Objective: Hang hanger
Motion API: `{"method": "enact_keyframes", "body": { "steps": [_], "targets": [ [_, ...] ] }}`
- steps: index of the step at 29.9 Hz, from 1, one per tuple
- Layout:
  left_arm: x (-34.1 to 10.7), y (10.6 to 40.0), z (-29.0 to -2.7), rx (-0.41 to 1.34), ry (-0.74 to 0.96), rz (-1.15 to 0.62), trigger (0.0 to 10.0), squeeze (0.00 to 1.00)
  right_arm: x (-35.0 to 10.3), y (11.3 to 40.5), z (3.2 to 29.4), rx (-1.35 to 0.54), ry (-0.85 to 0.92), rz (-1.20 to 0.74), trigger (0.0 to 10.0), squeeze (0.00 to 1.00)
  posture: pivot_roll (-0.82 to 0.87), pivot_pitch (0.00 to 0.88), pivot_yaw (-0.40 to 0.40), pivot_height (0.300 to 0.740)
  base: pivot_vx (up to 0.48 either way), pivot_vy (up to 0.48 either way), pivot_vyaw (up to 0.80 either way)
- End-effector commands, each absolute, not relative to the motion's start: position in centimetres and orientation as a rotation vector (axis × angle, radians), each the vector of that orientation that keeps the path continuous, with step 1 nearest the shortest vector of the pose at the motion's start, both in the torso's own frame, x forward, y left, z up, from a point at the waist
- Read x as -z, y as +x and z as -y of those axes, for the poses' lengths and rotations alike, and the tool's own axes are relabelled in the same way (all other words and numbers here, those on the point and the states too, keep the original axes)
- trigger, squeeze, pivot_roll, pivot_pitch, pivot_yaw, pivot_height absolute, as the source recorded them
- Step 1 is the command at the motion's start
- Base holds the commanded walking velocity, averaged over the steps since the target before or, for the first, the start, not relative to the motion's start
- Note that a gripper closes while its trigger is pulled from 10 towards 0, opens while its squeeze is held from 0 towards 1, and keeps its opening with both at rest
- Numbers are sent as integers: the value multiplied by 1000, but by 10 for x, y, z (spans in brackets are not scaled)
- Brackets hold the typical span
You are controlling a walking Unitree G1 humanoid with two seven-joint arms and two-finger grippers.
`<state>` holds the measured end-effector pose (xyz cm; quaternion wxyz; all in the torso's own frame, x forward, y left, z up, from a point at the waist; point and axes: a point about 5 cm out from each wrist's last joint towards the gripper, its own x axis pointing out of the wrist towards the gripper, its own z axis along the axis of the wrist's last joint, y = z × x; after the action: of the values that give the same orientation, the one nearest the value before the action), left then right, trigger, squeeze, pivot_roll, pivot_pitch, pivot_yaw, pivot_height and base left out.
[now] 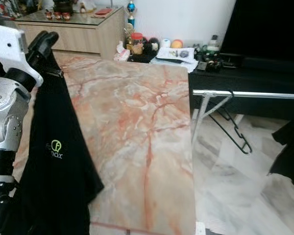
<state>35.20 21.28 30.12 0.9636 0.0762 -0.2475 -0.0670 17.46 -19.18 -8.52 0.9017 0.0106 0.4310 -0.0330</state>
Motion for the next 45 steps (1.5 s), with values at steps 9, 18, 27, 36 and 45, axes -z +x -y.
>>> {"method": "enact_keyframes", "body": {
  "steps": [9,18,27,36,45],
  "targets": [
    [-182,305,-192,261,135,84,10000,0,87,172,187,53,21,-915,10000,0,165,5,10,740,0,0,0],
    [-142,264,-197,226,150,-74,10000,0,91,169,163,25,28,-922,10000,0,164,0,18,740,0,0,0],
    [-143,255,-203,192,209,-59,10000,1000,92,160,181,46,32,-924,10000,0,167,29,15,740,0,0,0],
    [-143,242,-203,176,157,-40,10000,1000,90,155,210,77,26,-919,10000,0,168,48,2,740,0,0,0],
    [-150,228,-213,141,115,-5,10000,1000,87,161,214,78,26,-906,10000,0,171,62,-4,740,0,0,0]
  ]
}}
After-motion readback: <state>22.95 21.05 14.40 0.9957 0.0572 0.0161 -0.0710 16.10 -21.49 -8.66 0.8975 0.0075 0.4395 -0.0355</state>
